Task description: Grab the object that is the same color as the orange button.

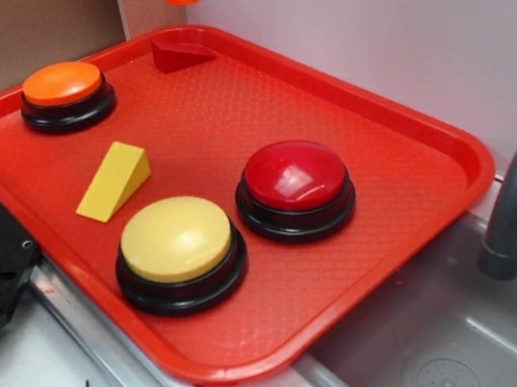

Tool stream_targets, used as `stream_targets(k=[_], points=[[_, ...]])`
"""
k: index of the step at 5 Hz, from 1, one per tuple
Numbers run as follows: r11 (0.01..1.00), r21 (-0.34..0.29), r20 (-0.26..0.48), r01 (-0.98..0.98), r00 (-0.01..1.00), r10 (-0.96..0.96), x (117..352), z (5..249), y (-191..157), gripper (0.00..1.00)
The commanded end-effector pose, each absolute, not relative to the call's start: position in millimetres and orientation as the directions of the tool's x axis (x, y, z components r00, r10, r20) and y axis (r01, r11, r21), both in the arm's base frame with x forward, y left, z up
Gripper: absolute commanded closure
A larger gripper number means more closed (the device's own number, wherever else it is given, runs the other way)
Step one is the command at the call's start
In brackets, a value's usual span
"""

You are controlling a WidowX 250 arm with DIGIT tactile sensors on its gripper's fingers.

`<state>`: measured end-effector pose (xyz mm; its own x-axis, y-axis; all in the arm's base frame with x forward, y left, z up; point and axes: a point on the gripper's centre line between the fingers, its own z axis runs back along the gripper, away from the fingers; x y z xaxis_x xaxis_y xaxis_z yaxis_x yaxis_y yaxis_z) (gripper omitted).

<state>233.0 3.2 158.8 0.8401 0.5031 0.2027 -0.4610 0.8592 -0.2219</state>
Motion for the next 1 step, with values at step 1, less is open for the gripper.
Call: stream_targets(k=[1], points=[[0.866,-0.233,0.263,-0.443,0.829,0.494,226.2,183.4,20.6,1.00]])
